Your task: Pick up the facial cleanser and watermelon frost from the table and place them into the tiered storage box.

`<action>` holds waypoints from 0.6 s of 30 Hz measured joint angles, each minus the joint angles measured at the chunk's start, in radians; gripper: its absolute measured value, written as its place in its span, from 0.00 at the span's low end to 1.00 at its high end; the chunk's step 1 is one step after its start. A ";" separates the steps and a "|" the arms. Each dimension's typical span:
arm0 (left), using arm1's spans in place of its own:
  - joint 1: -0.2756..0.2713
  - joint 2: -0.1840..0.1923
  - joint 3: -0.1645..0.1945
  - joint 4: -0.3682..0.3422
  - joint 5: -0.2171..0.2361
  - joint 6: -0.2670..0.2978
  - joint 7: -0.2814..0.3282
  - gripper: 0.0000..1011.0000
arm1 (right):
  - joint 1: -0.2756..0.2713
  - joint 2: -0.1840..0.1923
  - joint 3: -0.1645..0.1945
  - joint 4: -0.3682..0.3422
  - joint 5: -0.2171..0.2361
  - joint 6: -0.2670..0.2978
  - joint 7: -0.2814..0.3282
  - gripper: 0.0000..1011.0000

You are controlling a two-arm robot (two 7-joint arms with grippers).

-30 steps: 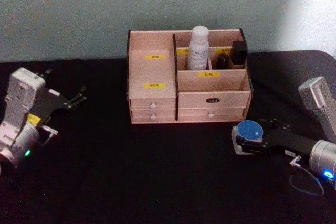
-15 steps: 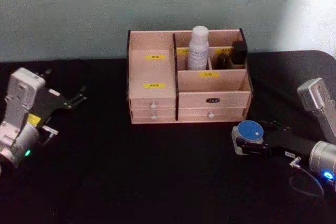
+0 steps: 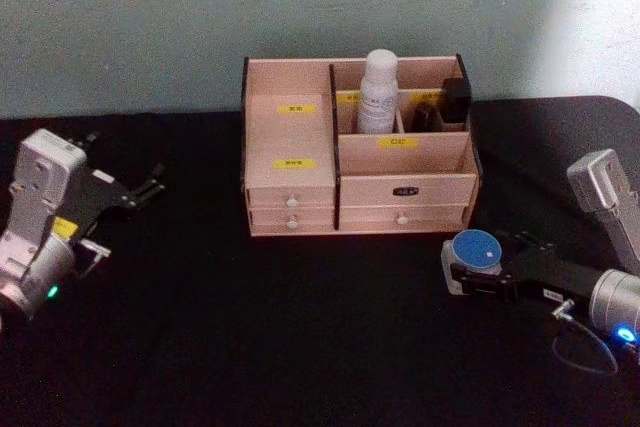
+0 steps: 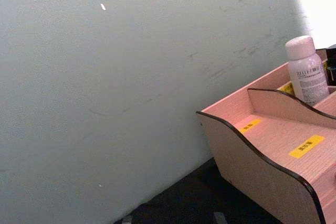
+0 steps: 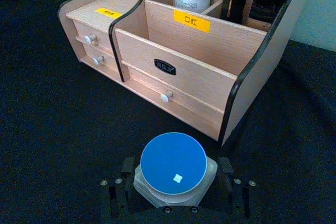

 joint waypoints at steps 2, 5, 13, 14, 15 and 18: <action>0.000 0.000 0.000 0.000 0.000 0.000 0.000 0.99 | 0.000 0.000 0.000 0.000 0.000 0.000 0.000 0.99; 0.000 0.000 0.000 0.000 0.000 0.000 0.000 0.99 | 0.000 0.000 0.000 0.000 0.000 0.000 0.000 0.99; 0.000 0.000 0.000 0.000 0.000 0.000 0.000 0.99 | 0.000 0.000 0.000 -0.001 0.001 0.000 0.000 0.99; 0.000 0.000 0.000 0.000 0.000 0.000 0.000 0.99 | 0.000 0.000 0.000 -0.001 0.001 0.000 0.000 0.99; 0.000 0.000 0.000 0.000 0.000 0.000 0.000 0.99 | 0.000 0.000 0.000 -0.001 0.001 0.000 0.000 0.99; 0.000 0.000 0.000 0.000 0.000 0.000 0.000 0.99 | 0.000 0.000 0.000 -0.001 0.001 0.000 0.000 0.99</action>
